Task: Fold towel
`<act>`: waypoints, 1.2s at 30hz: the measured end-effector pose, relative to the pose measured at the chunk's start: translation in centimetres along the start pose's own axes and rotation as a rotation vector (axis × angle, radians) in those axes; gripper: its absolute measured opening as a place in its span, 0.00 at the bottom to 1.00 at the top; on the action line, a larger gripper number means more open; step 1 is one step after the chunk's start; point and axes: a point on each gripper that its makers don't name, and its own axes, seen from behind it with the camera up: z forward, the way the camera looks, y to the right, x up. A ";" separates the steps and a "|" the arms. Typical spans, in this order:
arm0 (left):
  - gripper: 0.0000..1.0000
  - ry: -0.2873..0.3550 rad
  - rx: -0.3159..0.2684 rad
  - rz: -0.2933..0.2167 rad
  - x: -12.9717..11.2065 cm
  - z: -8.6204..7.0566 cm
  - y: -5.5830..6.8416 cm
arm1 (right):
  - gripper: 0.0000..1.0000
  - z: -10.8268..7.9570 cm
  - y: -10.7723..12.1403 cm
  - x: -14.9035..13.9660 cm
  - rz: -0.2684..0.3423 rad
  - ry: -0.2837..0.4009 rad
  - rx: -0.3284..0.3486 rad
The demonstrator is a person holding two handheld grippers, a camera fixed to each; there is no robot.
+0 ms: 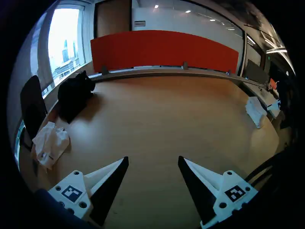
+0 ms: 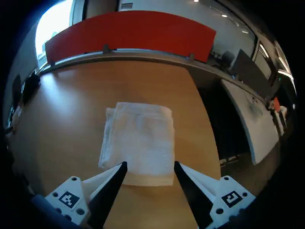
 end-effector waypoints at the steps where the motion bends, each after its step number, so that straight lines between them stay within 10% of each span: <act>1: 0.96 0.001 0.000 0.000 0.1 0.0 0.0 | 0.95 -0.1 -0.1 0.3 0.008 0.012 -0.008; 14: 0.96 0.014 0.002 -0.014 0.6 0.0 -0.1 | 0.95 -0.6 -1.0 3.5 0.133 0.172 -0.088; 36: 0.96 0.024 0.011 -0.008 0.9 0.2 -0.4 | 0.95 -4.9 -3.4 11.8 0.165 0.546 -0.145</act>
